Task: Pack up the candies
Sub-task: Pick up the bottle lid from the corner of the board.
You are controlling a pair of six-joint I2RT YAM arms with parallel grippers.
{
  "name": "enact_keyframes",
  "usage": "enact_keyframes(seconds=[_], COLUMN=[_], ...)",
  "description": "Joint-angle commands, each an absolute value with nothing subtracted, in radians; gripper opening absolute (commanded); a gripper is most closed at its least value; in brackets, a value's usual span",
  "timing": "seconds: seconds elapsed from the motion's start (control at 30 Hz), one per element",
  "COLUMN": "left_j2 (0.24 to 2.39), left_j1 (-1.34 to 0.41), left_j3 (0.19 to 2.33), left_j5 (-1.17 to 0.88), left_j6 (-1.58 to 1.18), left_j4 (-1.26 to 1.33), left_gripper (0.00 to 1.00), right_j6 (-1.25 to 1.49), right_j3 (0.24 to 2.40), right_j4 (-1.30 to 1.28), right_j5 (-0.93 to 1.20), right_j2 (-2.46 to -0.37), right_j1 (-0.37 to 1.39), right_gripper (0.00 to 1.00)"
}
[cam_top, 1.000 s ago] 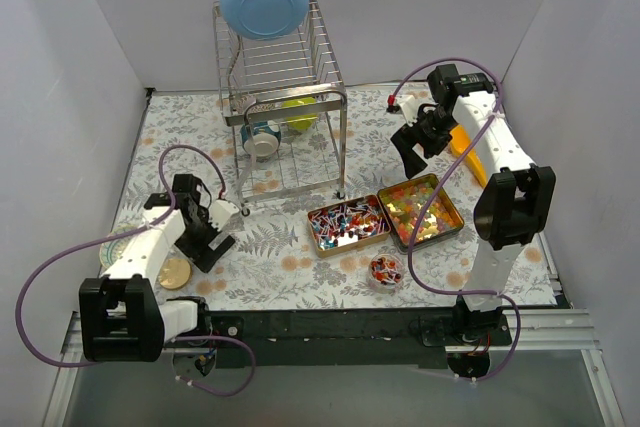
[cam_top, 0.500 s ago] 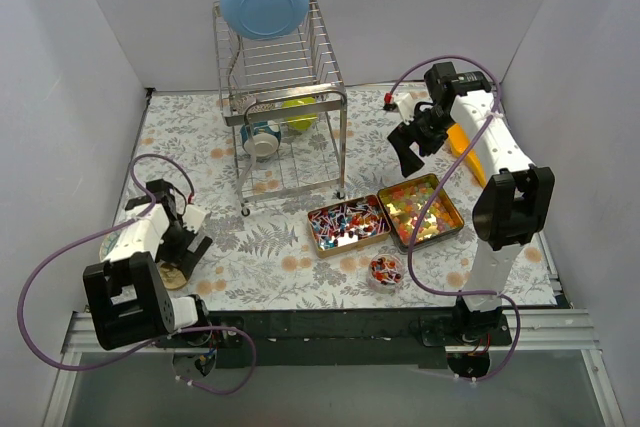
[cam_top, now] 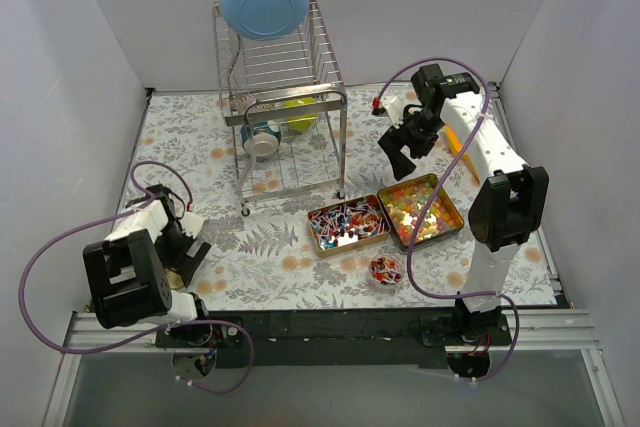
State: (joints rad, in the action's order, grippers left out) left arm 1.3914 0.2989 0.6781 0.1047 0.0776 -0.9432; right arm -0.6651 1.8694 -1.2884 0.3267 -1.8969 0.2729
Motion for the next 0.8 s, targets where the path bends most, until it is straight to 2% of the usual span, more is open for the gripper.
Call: enact_keyframes(seconds=[0.0,0.27,0.47,0.77], left_j2=[1.416,1.408,1.378,1.333], left_j1=[0.305,0.307,0.298,0.190], left_j3=[0.683,0.698,0.810,0.988], left_j5=[0.081,0.055,-0.098,-0.306], left_j6=[0.077,0.097,0.094,0.057], left_j4=[-0.894,-0.876,-0.923,-1.093], left_gripper=[0.94,0.79,0.72,0.69], right_j6=[-0.664,-0.658,-0.657,-0.652], right_j3=[1.887,1.881,1.882,1.876], right_j4=[-1.305,-1.293,-1.281,-1.262], right_j5=[0.322,0.311,0.302,0.279], right_j2=[-1.873,-1.870,-1.867,-1.844], right_j1=[0.285,0.296,0.298,0.298], right_gripper=[0.98,0.98,0.98,0.98])
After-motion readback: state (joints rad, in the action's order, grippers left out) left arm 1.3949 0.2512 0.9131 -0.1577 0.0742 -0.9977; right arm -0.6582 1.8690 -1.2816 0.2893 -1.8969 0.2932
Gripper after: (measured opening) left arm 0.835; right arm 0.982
